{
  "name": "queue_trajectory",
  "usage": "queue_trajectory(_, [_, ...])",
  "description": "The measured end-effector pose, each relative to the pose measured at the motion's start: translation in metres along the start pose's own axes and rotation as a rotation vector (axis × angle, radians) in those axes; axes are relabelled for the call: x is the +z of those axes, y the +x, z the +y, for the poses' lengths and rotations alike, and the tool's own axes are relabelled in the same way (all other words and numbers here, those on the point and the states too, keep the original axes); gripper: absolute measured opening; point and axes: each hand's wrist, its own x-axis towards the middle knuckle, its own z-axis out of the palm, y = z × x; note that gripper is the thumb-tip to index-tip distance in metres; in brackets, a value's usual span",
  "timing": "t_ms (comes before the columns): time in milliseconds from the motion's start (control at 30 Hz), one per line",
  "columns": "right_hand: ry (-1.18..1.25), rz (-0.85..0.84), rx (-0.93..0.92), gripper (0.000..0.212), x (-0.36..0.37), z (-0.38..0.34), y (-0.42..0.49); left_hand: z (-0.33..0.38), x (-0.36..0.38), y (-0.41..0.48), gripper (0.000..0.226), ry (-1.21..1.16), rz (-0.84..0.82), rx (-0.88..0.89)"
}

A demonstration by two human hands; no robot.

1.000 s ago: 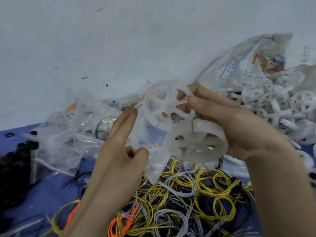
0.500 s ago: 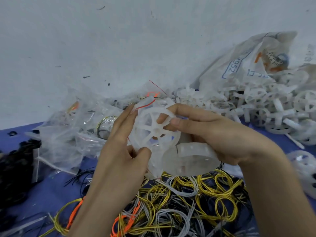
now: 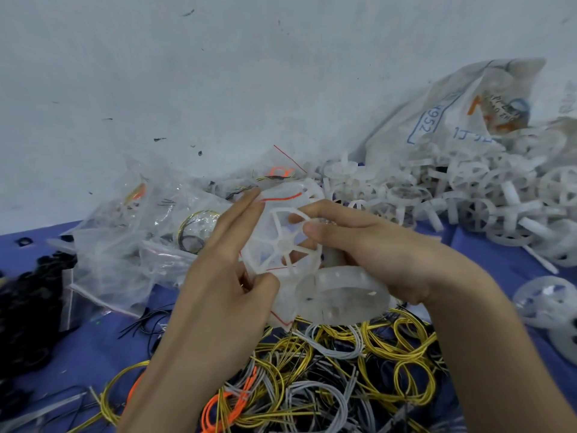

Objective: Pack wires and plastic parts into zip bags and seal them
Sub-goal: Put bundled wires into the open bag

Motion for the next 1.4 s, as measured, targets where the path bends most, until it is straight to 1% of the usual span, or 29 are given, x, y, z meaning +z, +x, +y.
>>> queue_trajectory(100, [-0.023,0.042,0.001,0.035,0.003,-0.002,-0.001,0.005,0.0,0.001,0.081,0.023,-0.024,0.044])
queue_trajectory(133, [-0.009,0.043,0.0,0.037,0.004,-0.003,-0.002,0.005,0.0,0.001,0.082,0.018,-0.023,0.039])
queue_trajectory(267, [-0.029,0.038,-0.02,0.026,0.01,-0.008,-0.002,-0.005,0.002,-0.001,0.077,0.017,-0.005,-0.032])
queue_trajectory(367, [-0.101,0.07,-0.021,0.039,0.013,-0.008,-0.002,-0.002,0.004,-0.002,0.075,0.04,-0.034,-0.034])
queue_trajectory(533, [-0.166,0.047,-0.044,0.04,0.003,-0.013,-0.014,0.0,0.005,-0.002,0.074,0.039,-0.009,-0.06])
queue_trajectory(600, [-0.137,0.013,-0.064,0.043,-0.004,-0.016,-0.021,-0.002,0.006,-0.003,0.078,0.039,0.013,-0.077])
queue_trajectory(667, [-0.049,-0.03,-0.093,0.041,-0.011,-0.017,-0.024,-0.002,0.007,-0.003,0.078,0.022,0.023,-0.083])
queue_trajectory(733, [0.06,-0.06,-0.152,0.032,-0.017,-0.019,-0.026,-0.002,0.008,-0.002,0.075,-0.002,0.034,-0.071])
queue_trajectory(800, [0.233,-0.03,-0.226,0.026,-0.019,-0.024,-0.026,-0.001,0.007,-0.002,0.07,-0.037,0.049,-0.079])
queue_trajectory(867, [0.548,0.065,-0.277,0.026,-0.015,-0.027,-0.022,0.001,0.008,-0.002,0.071,-0.108,0.091,-0.121])
queue_trajectory(933, [0.826,0.198,-0.315,0.028,0.001,-0.026,-0.014,0.002,0.01,-0.002,0.074,-0.22,0.142,-0.168])
queue_trajectory(967, [0.901,0.267,-0.322,0.026,0.012,-0.025,-0.009,0.004,0.011,-0.002,0.076,-0.257,0.163,-0.178])
queue_trajectory(1000, [0.921,0.335,-0.321,0.026,0.026,-0.023,-0.004,0.006,0.011,-0.002,0.078,-0.269,0.18,-0.179])
queue_trajectory(1033, [0.881,0.392,-0.318,0.029,0.04,-0.02,0.0,0.008,0.012,-0.002,0.081,-0.266,0.19,-0.179])
queue_trajectory(1067, [0.776,0.439,-0.321,0.033,0.052,-0.017,0.003,0.009,0.012,-0.001,0.083,-0.264,0.198,-0.181])
queue_trajectory(1100, [0.61,0.464,-0.328,0.035,0.062,-0.014,0.005,0.009,0.012,-0.001,0.084,-0.268,0.201,-0.183])
queue_trajectory(1167, [0.24,0.415,-0.346,0.04,0.071,-0.009,0.006,0.007,0.012,0.0,0.082,-0.277,0.195,-0.184])
queue_trajectory(1233, [-0.013,0.355,-0.397,0.042,0.063,-0.01,0.003,0.004,0.011,0.001,0.082,-0.291,0.202,-0.201])
queue_trajectory(1267, [-0.07,0.352,-0.441,0.041,0.056,-0.013,0.0,0.002,0.008,0.001,0.081,-0.312,0.222,-0.201])
queue_trajectory(1333, [-0.087,0.385,-0.524,0.035,0.039,-0.022,-0.01,-0.001,0.001,0.002,0.078,-0.338,0.283,-0.178])
queue_trajectory(1400, [-0.101,0.442,-0.543,0.025,0.023,-0.025,-0.016,-0.006,-0.005,0.004,0.074,-0.297,0.33,-0.162])
